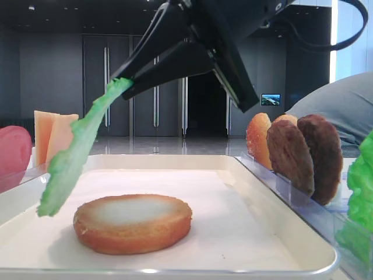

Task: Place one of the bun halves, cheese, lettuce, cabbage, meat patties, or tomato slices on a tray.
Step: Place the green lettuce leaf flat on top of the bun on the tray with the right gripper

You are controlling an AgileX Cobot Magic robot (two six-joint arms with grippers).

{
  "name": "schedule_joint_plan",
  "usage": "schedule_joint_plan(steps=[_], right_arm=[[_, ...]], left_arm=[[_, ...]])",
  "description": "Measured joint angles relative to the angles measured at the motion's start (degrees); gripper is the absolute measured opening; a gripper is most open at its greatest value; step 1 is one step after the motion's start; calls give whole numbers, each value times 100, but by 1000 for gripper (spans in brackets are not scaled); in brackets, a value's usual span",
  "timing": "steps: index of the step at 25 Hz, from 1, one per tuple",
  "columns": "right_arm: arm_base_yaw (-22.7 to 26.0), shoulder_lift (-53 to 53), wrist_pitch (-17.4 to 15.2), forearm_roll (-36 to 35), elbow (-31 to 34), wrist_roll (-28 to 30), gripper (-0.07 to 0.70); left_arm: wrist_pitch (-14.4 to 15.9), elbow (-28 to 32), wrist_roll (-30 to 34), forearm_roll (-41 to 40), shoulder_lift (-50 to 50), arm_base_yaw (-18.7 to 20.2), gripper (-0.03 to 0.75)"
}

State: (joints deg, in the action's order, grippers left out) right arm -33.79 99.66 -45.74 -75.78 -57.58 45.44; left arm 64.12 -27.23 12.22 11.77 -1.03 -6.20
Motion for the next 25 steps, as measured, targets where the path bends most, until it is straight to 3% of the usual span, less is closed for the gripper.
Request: schedule_joint_plan(steps=[25], right_arm=[[147, 123, -57, -25, 96, 253, 65]], left_arm=[[-4, 0, -69, 4, 0, 0, 580]])
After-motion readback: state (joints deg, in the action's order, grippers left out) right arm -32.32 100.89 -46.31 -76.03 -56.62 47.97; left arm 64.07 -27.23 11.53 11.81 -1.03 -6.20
